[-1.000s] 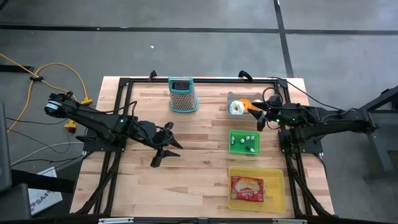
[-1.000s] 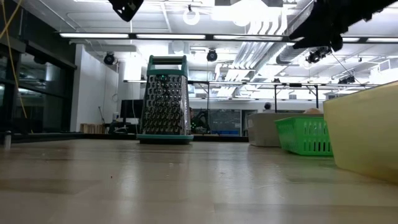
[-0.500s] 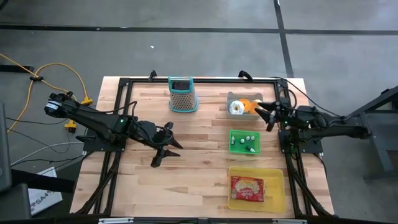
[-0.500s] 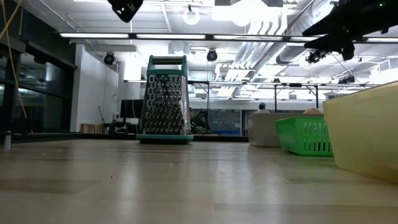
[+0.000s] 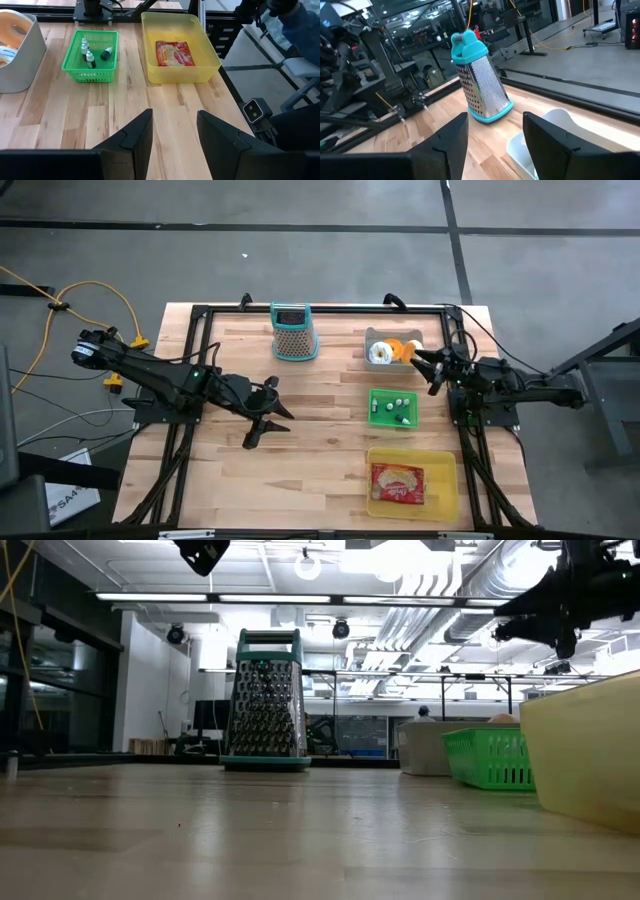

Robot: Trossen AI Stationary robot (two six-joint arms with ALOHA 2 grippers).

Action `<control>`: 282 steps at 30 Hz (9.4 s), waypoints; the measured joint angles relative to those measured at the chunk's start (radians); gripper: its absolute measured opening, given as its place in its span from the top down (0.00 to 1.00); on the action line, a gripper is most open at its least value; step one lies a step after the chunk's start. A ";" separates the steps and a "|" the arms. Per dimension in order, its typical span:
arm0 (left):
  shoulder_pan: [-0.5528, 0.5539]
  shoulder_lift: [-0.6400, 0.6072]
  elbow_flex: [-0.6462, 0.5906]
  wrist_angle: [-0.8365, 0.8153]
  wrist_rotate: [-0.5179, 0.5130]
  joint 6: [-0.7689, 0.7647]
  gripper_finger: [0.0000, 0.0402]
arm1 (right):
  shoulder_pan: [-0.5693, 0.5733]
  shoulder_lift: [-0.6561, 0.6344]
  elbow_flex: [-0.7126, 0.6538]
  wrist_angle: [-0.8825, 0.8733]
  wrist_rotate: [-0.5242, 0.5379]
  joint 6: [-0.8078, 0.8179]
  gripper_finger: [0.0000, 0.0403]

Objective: Pick & Place Food Item
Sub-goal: Return to Home Position

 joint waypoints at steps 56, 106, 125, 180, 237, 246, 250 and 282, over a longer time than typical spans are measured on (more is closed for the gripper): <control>0.000 0.000 0.000 -0.004 0.005 0.001 0.63 | 0.000 -0.064 -0.216 0.136 -0.421 -0.071 0.57; -0.004 0.000 0.000 -0.047 0.188 0.113 0.63 | 0.000 -0.063 -0.245 0.216 -0.495 0.028 0.57; -0.155 -0.074 -0.071 -0.075 0.062 0.117 0.63 | 0.000 -0.063 -0.245 0.218 -0.496 0.027 0.57; -0.096 -0.911 -0.886 0.284 0.113 0.023 0.63 | 0.000 -0.063 -0.245 0.213 -0.496 0.027 0.57; -0.095 -0.926 -0.887 0.233 0.106 -0.026 0.63 | 0.000 -0.063 -0.245 0.213 -0.496 0.027 0.57; -0.095 -0.927 -0.887 0.233 0.106 -0.026 0.63 | 0.000 -0.063 -0.245 0.213 -0.496 0.027 0.57; -0.095 -0.926 -0.887 0.233 0.106 -0.026 0.63 | 0.000 -0.063 -0.245 0.213 -0.496 0.027 0.57; -0.096 -0.926 -0.887 0.233 0.106 -0.026 0.63 | 0.000 -0.063 -0.245 0.213 -0.496 0.027 0.57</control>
